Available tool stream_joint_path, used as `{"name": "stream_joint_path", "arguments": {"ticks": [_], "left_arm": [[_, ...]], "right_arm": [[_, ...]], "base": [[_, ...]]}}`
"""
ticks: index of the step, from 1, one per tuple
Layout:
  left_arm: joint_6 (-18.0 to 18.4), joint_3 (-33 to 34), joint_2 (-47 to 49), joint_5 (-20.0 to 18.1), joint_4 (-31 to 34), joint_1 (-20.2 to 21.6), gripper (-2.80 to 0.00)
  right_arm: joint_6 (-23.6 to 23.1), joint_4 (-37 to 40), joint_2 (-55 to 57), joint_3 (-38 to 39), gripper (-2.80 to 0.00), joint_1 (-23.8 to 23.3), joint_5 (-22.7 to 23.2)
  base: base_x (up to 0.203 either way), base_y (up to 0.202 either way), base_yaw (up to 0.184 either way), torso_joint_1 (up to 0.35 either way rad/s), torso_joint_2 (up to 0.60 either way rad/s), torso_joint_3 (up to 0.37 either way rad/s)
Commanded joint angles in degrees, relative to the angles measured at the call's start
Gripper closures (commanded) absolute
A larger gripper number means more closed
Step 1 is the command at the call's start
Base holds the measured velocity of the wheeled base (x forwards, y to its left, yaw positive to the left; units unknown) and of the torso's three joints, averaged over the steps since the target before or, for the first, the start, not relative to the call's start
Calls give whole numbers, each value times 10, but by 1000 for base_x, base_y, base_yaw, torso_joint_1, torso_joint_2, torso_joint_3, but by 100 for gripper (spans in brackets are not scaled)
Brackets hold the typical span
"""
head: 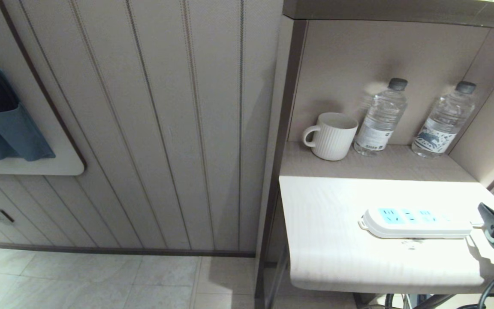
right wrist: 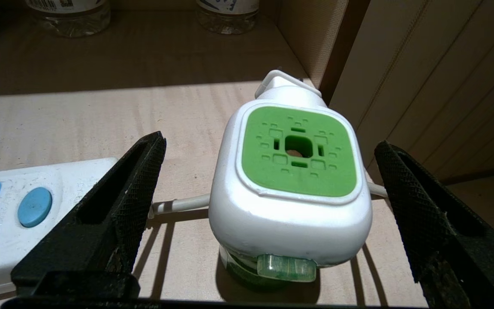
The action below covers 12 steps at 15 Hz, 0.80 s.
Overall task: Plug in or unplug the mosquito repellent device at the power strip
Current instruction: Pick up the mosquito repellent liquid
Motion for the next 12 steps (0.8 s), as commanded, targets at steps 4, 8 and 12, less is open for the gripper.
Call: {"name": "stream_joint_path", "arguments": {"ticks": [4, 8, 12], "left_arm": [[0, 0, 0, 0, 0, 0, 0], [0, 0, 0, 0, 0, 1, 0], [0, 0, 0, 0, 0, 0, 0]], "right_arm": [[-1, -12, 8, -5, -280, 1, 2], [0, -12, 13, -5, -280, 4, 2], [0, -12, 14, -7, -280, 4, 5]], "base": [[0, 0, 0, 0, 0, 0], [0, 0, 0, 0, 0, 0], [0, 0, 0, 0, 0, 0]]}}
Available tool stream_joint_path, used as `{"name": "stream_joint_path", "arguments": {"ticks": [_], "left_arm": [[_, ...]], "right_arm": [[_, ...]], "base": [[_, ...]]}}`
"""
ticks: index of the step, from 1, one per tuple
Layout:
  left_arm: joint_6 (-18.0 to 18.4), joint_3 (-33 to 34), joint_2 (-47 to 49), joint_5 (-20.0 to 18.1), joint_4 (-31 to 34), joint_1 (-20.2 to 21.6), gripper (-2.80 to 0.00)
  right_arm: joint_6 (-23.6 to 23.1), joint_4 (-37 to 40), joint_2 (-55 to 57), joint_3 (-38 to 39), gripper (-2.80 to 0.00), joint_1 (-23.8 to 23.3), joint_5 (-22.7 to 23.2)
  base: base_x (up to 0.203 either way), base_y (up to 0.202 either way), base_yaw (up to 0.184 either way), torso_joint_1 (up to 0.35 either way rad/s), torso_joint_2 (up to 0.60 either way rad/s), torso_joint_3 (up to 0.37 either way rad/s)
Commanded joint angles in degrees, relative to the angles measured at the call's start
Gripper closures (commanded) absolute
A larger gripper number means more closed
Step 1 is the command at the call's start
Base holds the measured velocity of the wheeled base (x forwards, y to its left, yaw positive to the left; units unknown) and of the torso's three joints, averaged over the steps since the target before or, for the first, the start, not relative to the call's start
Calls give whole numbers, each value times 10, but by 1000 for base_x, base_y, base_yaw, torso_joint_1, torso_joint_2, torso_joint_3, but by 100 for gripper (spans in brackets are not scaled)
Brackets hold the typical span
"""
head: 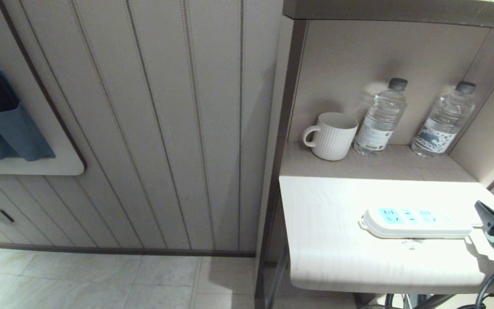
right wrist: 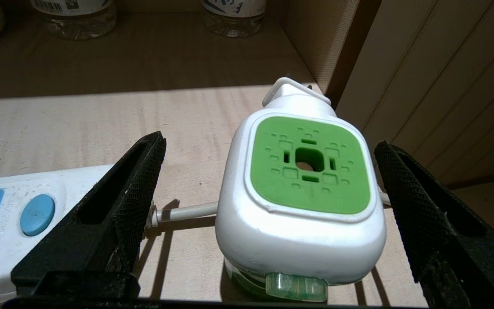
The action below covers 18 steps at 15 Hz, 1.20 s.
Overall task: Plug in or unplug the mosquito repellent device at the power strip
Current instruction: Pick up the mosquito repellent liquid
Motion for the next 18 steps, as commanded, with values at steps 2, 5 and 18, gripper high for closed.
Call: {"name": "stream_joint_path", "arguments": {"ticks": [2, 5, 18], "left_arm": [[0, 0, 0, 0, 0, 0, 0], [0, 0, 0, 0, 0, 0, 0], [0, 0, 0, 0, 0, 0, 0]], "right_arm": [[0, -5, 1, -1, -280, 0, 1], [0, -5, 1, -2, 0, 0, 1], [10, 15, -33, -24, 0, -2, -4]], "base": [[0, 0, 0, 0, 0, 0], [0, 0, 0, 0, 0, 0], [0, 0, 0, 0, 0, 0]]}}
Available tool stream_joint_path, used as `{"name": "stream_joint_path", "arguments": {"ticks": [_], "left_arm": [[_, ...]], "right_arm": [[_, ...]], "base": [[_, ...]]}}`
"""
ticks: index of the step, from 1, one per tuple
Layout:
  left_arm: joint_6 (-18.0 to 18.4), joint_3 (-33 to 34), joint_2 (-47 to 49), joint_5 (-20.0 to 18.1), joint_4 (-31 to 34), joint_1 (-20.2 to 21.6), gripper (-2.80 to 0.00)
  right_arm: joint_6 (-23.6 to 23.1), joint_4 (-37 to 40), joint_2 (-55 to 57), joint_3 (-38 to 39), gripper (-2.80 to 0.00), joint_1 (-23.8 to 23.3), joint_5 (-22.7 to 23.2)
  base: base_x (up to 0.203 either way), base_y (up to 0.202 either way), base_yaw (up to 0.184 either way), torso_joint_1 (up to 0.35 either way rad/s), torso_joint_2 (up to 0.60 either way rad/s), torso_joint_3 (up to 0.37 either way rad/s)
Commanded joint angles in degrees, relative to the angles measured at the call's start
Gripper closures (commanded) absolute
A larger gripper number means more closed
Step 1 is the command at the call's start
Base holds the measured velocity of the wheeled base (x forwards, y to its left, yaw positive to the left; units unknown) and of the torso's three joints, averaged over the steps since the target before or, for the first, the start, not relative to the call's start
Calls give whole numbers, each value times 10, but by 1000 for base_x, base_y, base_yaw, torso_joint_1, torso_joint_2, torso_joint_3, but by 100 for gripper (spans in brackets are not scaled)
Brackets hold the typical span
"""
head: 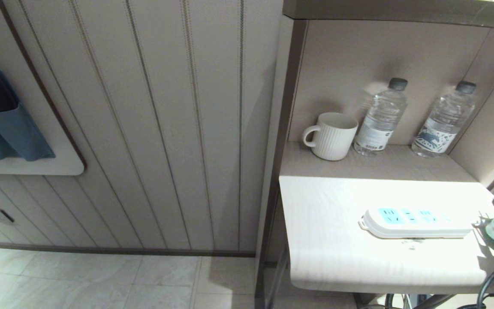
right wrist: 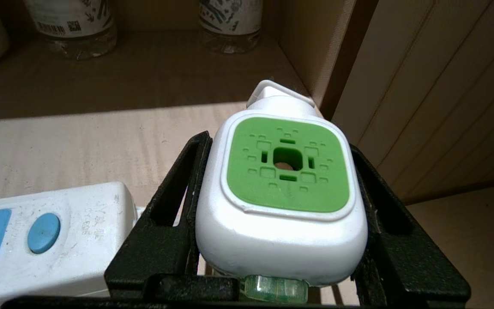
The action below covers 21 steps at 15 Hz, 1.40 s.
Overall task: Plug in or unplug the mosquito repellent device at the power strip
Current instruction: Pick up the mosquito repellent liquid, then insert the plug into the socket
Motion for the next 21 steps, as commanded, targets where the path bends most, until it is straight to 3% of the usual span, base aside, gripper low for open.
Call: {"name": "stream_joint_path", "arguments": {"ticks": [1, 5, 10, 15, 21], "left_arm": [[0, 0, 0, 0, 0, 0, 0], [0, 0, 0, 0, 0, 0, 0], [0, 0, 0, 0, -1, 0, 0], [0, 0, 0, 0, -1, 0, 0], [0, 0, 0, 0, 0, 0, 0]], "right_arm": [[0, 21, -32, -14, 0, 1, -3], [0, 187, -119, -81, 0, 1, -26], [22, 535, -199, -261, 0, 33, -56], [96, 985, -219, -535, 0, 89, -58], [139, 1460, -101, -916, 0, 173, -16]], "base": [[0, 0, 0, 0, 0, 0], [0, 0, 0, 0, 0, 0], [0, 0, 0, 0, 0, 0], [0, 0, 0, 0, 0, 0], [0, 0, 0, 0, 0, 0]]}}
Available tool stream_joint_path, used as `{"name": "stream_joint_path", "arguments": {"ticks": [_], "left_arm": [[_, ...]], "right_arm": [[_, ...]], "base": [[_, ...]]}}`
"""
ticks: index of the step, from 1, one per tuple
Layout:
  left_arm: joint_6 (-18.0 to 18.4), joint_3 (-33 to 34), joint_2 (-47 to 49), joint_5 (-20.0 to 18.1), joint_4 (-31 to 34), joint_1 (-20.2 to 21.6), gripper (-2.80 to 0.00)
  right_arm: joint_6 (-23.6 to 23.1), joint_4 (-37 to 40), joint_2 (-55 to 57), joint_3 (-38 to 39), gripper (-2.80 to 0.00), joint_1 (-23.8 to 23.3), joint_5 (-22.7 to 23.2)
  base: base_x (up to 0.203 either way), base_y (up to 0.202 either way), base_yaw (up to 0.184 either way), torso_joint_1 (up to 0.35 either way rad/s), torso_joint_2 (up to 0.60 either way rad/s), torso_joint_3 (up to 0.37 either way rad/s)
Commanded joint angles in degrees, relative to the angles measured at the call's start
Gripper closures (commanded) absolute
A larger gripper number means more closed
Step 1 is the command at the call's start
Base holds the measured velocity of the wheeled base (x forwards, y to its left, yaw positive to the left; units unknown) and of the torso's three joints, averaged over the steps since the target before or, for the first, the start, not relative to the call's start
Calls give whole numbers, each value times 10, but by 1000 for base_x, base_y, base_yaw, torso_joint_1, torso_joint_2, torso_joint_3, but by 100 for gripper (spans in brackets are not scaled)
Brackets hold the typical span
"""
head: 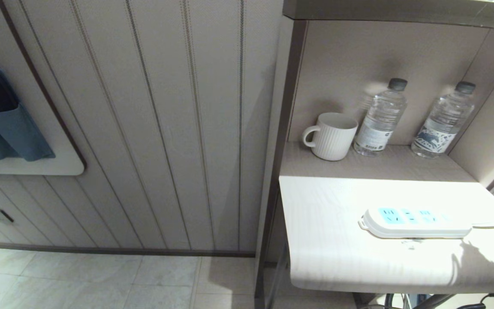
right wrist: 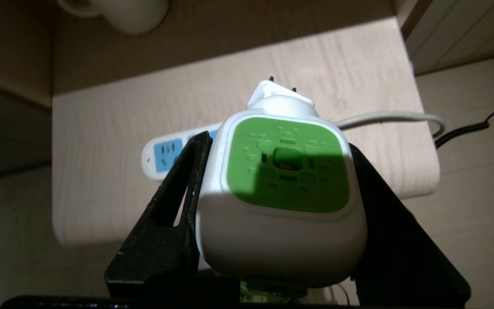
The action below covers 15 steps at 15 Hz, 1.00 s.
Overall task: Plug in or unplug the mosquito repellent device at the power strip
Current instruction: Insert the plug into the socket
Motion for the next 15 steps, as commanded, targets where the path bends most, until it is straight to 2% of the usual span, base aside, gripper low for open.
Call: {"name": "stream_joint_path", "arguments": {"ticks": [1, 2, 3, 5, 7, 12, 13, 15], "left_arm": [[0, 0, 0, 0, 0, 0, 0], [0, 0, 0, 0, 0, 0, 0], [0, 0, 0, 0, 0, 0, 0], [1, 0, 0, 0, 0, 0, 0], [0, 0, 0, 0, -1, 0, 0], [0, 0, 0, 0, 0, 1, 0], [0, 0, 0, 0, -1, 1, 0], [0, 0, 0, 0, 0, 0, 0]], "right_arm": [[-7, 219, 87, -121, 0, 33, 11], [-25, 281, 117, -154, 0, 50, 16], [-62, 333, 143, -177, 0, 68, 19], [-117, 373, 181, -193, 0, 88, 11], [-153, 379, 210, -221, 0, 95, 2], [-178, 380, 237, -244, 0, 106, 4], [-198, 380, 241, -244, 0, 107, 4], [-268, 380, 249, -241, 0, 115, 4]], "base": [[0, 0, 0, 0, 0, 0], [0, 0, 0, 0, 0, 0], [0, 0, 0, 0, 0, 0], [0, 0, 0, 0, 0, 0], [0, 0, 0, 0, 0, 0], [0, 0, 0, 0, 0, 0], [0, 0, 0, 0, 0, 0], [0, 0, 0, 0, 0, 0]]}}
